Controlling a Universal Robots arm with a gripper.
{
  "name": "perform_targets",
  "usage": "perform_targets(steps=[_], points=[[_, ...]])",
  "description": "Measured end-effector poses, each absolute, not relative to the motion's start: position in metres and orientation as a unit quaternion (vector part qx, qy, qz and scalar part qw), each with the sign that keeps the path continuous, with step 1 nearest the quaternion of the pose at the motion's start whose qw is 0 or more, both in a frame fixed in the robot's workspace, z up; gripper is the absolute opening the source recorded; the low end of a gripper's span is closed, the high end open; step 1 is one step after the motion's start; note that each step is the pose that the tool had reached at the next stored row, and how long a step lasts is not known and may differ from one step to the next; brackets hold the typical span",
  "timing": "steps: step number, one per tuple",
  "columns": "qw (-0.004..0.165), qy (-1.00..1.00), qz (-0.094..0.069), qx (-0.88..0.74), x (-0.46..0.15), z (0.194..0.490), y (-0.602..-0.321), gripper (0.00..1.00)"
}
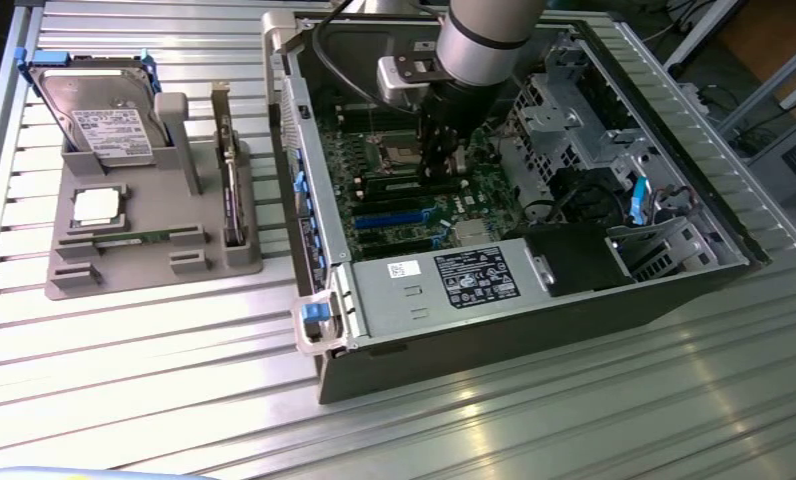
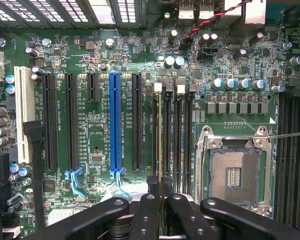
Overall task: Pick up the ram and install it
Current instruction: 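Insert the ram into the slot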
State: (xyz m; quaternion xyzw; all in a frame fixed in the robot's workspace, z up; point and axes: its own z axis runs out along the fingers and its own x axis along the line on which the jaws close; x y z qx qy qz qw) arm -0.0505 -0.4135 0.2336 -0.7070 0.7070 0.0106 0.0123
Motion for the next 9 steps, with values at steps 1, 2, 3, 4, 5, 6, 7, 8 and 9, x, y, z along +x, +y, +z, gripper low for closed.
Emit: perform_targets(steps=[1,2,3,4,5,6,7,8,9], points=[[0.012,0.707,0.011,-0.707,-0.0505,0.2336,-0.4135,0.12],[0.012,0.707,0.011,-0.707,-0.0505,0.2336,-0.4135,0.12],[0.012,0.707,0.011,-0.707,-0.0505,0.2336,-0.4135,0.12],[0.012,0.707,0.011,-0.707,-0.0505,0.2336,-0.4135,0.13],[0.012,0.707,0.011,-0.707,-0.0505,0.2336,-0.4135,0.13],[0.012,0.707,0.011,-0.707,-0.0505,0.2336,-0.4135,0.20],[0.012,0.707,0.010,-0.707,-0.0505,0.2338,-0.4134,0.20],[0.012,0.707,0.010,-0.707,-0.0504,0.2356,-0.4135,0.20],[0.011,0.707,0.009,-0.707,-0.0505,0.2402,-0.4134,0.20]])
